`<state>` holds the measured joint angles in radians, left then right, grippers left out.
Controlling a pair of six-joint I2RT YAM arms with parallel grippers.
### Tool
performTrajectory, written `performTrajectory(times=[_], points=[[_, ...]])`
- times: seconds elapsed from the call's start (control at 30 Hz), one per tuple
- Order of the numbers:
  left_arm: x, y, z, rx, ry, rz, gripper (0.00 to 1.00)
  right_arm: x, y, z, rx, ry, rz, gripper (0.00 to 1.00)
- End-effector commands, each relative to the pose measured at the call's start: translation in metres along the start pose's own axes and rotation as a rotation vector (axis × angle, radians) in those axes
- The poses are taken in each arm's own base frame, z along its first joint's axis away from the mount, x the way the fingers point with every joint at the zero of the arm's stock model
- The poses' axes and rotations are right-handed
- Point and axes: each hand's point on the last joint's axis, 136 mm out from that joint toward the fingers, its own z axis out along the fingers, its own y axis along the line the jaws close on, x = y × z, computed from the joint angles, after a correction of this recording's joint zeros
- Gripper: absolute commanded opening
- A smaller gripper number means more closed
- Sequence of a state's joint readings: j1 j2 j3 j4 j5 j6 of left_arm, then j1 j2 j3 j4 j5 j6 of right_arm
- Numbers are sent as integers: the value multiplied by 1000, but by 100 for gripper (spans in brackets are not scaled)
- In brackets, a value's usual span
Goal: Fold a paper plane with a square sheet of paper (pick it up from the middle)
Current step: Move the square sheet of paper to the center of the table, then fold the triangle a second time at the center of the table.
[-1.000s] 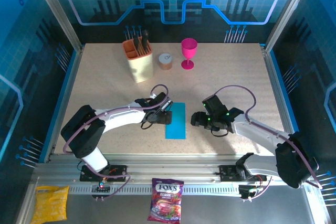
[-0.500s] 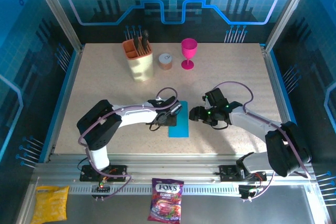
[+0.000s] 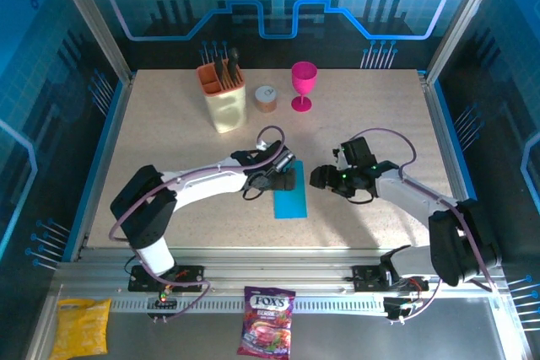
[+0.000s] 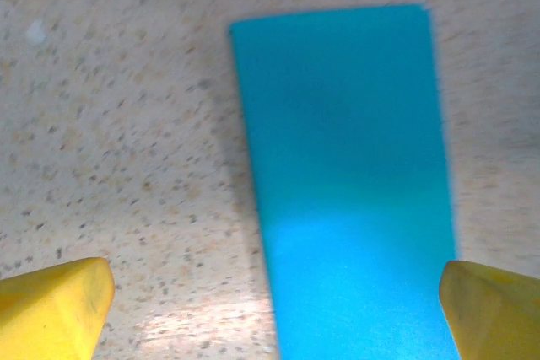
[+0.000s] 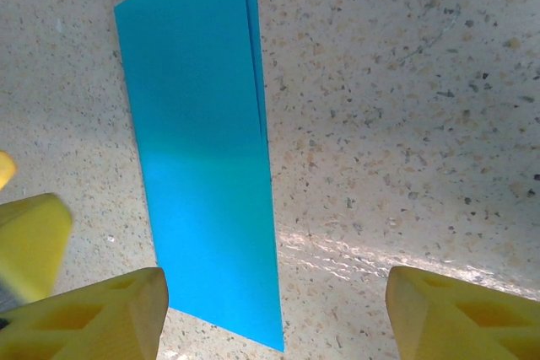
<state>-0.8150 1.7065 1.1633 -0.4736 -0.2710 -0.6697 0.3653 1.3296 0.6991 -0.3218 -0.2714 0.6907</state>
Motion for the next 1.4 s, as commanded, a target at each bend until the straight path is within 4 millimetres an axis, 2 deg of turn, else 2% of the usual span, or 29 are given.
performTrajectory(times=[0.0, 0.13, 0.27, 0.5, 0.63, 0.77, 1.07, 1.37], points=[[-15, -24, -7, 173, 23, 85, 100, 6, -1, -7, -29, -6, 12, 69], [-20, -40, 3, 321, 72, 141, 100, 21, -11, -11, -19, -12, 40, 69], [-21, -46, 10, 346, 92, 200, 100, 37, -15, -11, -44, -5, 65, 67], [-13, -47, 26, 378, 133, 193, 100, 59, -5, 6, -47, 41, 39, 53], [-11, -46, 32, 382, 134, 185, 100, 66, 7, 20, -32, 74, 5, 39], [-12, -44, 39, 378, 134, 175, 100, 70, 14, 29, -20, 93, -14, 33], [-12, -37, 47, 387, 138, 146, 100, 75, 10, 40, -6, 108, -10, 29], [-3, -37, 62, 396, 169, 118, 100, 79, 6, 46, 6, 121, -2, 29]])
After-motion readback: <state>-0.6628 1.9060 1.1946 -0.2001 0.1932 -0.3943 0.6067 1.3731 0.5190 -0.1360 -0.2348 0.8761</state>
